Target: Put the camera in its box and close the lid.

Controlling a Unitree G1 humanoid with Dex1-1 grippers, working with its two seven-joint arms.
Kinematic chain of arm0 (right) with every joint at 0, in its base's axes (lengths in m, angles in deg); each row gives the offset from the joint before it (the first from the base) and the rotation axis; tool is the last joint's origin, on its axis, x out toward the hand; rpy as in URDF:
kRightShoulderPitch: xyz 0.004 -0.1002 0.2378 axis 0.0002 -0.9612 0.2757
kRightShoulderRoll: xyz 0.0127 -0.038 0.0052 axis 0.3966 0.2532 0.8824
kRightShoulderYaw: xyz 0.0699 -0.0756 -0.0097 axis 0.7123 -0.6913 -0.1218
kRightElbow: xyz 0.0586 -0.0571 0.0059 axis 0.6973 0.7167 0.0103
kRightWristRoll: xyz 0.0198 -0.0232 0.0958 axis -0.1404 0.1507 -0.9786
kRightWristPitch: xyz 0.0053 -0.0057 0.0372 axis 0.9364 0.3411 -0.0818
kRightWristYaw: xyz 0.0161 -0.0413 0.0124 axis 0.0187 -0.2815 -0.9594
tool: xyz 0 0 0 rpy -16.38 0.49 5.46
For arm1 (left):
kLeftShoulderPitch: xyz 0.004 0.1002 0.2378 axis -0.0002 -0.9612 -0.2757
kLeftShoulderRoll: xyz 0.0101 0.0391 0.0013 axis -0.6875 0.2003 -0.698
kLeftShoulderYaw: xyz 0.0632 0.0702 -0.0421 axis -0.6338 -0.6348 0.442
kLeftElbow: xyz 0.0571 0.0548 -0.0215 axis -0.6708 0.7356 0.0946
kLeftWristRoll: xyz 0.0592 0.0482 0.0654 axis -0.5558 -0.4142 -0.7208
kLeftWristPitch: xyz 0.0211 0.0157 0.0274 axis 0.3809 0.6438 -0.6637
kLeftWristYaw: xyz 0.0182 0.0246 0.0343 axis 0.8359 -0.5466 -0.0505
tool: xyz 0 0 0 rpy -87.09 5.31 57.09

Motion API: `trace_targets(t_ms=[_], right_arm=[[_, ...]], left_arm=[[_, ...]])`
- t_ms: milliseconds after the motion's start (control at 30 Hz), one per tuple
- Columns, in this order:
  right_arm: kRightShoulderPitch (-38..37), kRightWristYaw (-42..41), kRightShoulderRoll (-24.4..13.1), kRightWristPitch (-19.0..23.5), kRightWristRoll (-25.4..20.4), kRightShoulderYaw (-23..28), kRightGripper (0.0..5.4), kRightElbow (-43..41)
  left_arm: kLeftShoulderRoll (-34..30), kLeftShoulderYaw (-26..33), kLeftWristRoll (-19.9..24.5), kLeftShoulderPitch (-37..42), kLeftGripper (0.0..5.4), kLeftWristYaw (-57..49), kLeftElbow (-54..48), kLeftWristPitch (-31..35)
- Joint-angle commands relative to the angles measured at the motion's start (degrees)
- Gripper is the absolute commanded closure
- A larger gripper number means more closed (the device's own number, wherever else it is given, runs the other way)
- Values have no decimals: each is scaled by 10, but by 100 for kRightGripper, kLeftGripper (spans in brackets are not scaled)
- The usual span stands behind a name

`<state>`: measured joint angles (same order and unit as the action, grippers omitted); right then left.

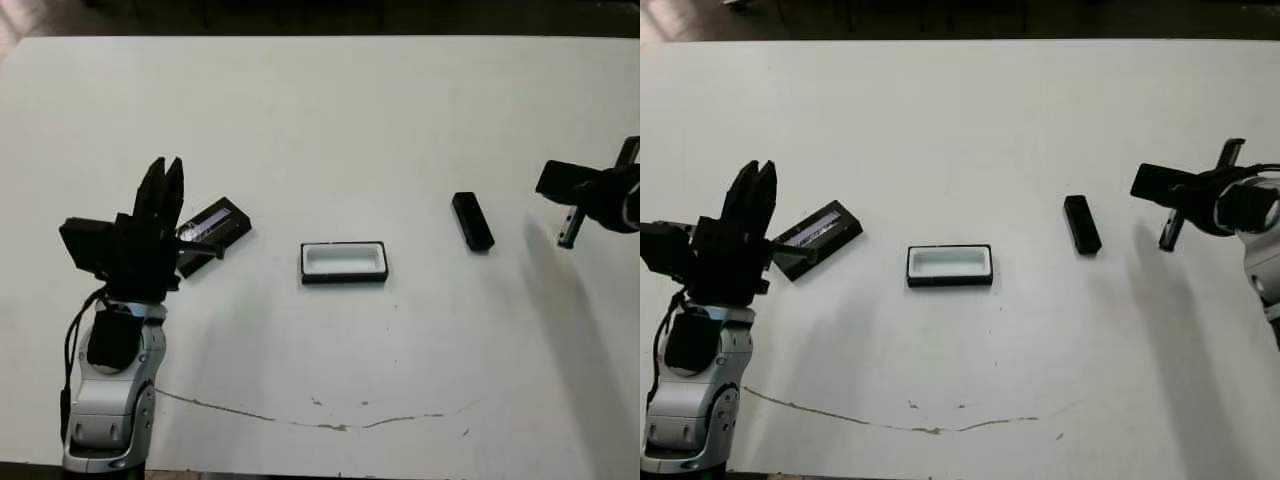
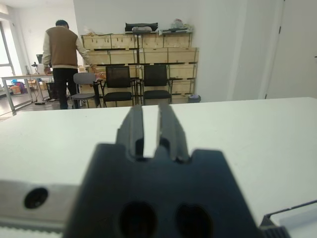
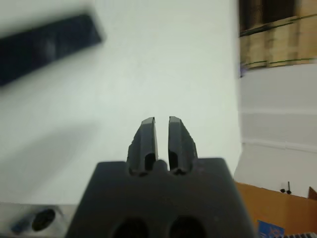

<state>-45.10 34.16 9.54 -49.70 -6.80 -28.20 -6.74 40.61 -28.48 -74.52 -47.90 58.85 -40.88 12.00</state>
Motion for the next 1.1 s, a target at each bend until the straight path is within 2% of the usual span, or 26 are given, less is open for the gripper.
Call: trace_targets(t_ms=[33,100,167,233,300,400,467,567,867,1000,1100], right_arm=[[-78,63,95,39,-89,79,540,-94],[-107,99,143,43,-131,106,540,-134],[-136,140,194,65,-164,124,540,-183],[-164,190,230,101,-154,122,540,-238],[-186,227,252,119,-138,114,540,-273],[-213,271,289,111,-137,110,540,-283],[-226,297,311,124,-132,100,540,-288],[-239,315,320,140,-119,78,505,-294],[-249,329,338,168,-112,31,306,-302],[-221,325,342,238,-119,26,217,-312],[-204,321,339,266,-128,27,152,-315]], left_arm=[[-5,1,-6,-10,538,3,15,-7],[-6,2,-6,-10,538,3,17,-10],[-6,2,-7,-10,538,2,18,-11],[-5,2,-6,-10,538,2,19,-14],[-5,1,-6,-12,538,1,17,-13],[-4,3,-3,-16,538,1,14,-14],[-6,5,-3,-19,538,2,13,-16],[-7,7,0,-22,540,4,15,-20],[-14,14,-2,-28,540,15,15,-29],[-19,17,-4,-28,540,19,17,-34],[-20,19,-1,-28,540,20,16,-34]])
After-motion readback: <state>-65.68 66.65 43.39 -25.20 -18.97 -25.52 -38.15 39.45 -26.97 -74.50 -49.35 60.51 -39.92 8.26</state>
